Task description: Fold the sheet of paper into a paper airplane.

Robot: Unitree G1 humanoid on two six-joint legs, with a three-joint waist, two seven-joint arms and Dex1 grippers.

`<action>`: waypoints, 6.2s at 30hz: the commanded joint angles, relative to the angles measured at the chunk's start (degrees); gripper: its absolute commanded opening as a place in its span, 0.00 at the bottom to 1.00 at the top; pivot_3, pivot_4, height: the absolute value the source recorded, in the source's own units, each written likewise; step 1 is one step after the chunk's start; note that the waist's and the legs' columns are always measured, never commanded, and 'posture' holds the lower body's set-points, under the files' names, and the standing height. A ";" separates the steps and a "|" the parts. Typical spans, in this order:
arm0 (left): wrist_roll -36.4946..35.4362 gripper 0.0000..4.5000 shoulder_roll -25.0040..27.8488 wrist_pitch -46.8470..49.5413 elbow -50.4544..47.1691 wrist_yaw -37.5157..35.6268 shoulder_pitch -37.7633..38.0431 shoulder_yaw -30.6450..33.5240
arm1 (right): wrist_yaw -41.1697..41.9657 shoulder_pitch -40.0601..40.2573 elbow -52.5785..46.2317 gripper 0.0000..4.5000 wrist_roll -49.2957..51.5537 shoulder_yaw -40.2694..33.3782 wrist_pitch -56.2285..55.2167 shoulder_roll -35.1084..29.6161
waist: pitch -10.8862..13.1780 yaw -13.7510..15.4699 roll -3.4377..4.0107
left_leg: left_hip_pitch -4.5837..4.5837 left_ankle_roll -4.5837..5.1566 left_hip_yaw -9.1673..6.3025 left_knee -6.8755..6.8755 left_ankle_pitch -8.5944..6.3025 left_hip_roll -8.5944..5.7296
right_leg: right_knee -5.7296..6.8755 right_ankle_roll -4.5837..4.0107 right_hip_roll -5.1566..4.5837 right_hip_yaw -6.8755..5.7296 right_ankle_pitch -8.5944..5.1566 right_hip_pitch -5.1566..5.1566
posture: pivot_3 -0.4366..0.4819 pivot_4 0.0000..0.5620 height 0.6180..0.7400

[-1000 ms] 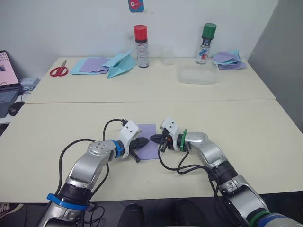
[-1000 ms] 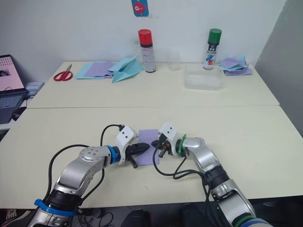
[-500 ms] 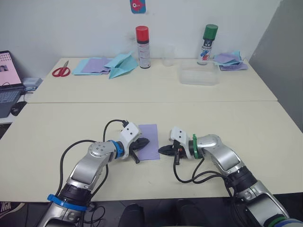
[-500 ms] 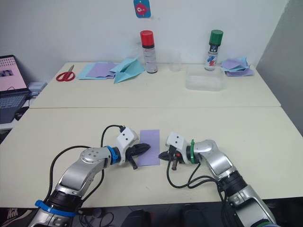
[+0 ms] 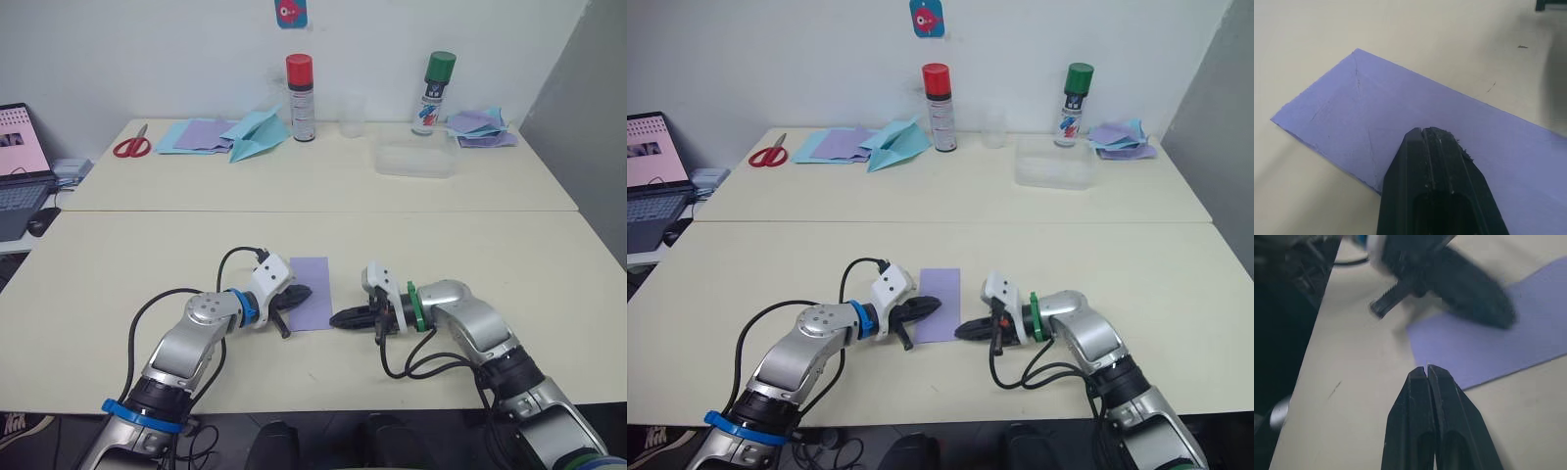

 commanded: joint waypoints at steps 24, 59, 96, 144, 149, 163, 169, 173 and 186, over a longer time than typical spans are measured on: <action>4.30 0.00 -0.41 -1.73 6.27 -1.02 1.44 -3.55 | -29.18 -18.73 43.34 0.02 -14.15 -6.71 -27.85 13.41 | 0.00 0.12 0.02 | 0.01 0.01 0.06 -0.05 0.00 -0.03 | 0.00 0.00 -0.10 0.02 0.01 0.01 | 0.48 0.27 1.00; -16.00 0.00 -1.95 8.27 -4.47 0.49 4.65 19.12 | -13.33 -2.83 12.29 0.02 -16.99 5.75 -13.12 5.91 | 0.43 -1.06 -0.03 | -0.22 0.00 0.05 -0.21 0.00 0.09 | -0.02 0.01 -0.06 -0.09 -0.04 -0.26 | 0.48 0.27 1.00; -12.72 0.00 -5.38 6.52 -2.47 -0.61 -0.42 7.84 | -13.07 -4.58 -2.95 0.60 -3.51 -5.08 14.73 2.98 | 0.90 0.00 -0.48 | -1.12 -0.01 0.05 -0.12 0.01 -0.06 | -0.03 0.10 -0.15 -0.07 -0.04 -1.01 | 0.48 0.27 1.00; -3.10 0.00 -1.75 -1.33 3.58 -4.45 -2.68 1.65 | -39.32 -9.08 -10.05 0.00 16.99 -28.03 56.98 11.15 | 1.03 0.05 -0.44 | -1.96 0.01 0.02 0.15 0.02 -0.02 | 0.14 0.28 -0.01 -0.14 0.11 -1.76 | 0.48 0.27 1.00; -1.60 0.00 -0.57 -2.58 4.55 -5.75 -3.62 0.40 | -36.50 -7.63 -9.77 0.00 15.19 -20.85 49.86 6.26 | 1.02 -0.05 -0.44 | -1.96 0.01 0.04 0.14 0.02 -0.03 | 0.12 0.28 0.09 -0.11 0.11 -1.77 | 0.48 0.27 1.00; 0.45 0.00 -0.22 -5.23 7.79 -6.33 -4.89 -0.54 | -33.87 -5.31 -5.58 0.00 12.71 -14.84 40.69 1.01 | 0.99 0.12 -0.44 | -1.95 0.02 0.05 0.22 0.03 -0.01 | 0.15 0.29 0.20 -0.13 0.14 -1.73 | 0.48 0.27 1.00; 0.79 0.00 -0.25 -5.59 8.38 -5.65 -5.17 -0.61 | -32.95 -4.29 -4.69 0.00 11.76 -13.56 38.23 -0.67 | 0.92 0.12 -0.42 | -1.87 0.02 0.05 0.27 0.03 -0.02 | 0.15 0.33 0.21 -0.15 0.17 -1.63 | 0.48 0.27 1.00; 1.17 0.00 -0.25 -6.33 8.97 -5.59 -5.33 -0.64 | -32.75 -3.83 -5.63 0.00 12.43 -13.74 38.83 -1.00 | 0.87 0.18 -0.37 | -1.81 0.03 0.05 0.31 0.03 -0.02 | 0.13 0.35 0.21 -0.19 0.17 -1.48 | 0.48 0.27 1.00; 1.88 0.00 -0.49 -7.81 9.46 -6.35 -5.22 -1.03 | -32.51 -5.05 -6.20 0.50 10.76 -14.37 32.78 -2.25 | 0.83 0.18 -0.36 | -1.36 0.03 0.05 0.42 0.03 -0.03 | 0.13 0.38 0.21 -0.18 0.19 -1.00 | 0.48 0.27 1.00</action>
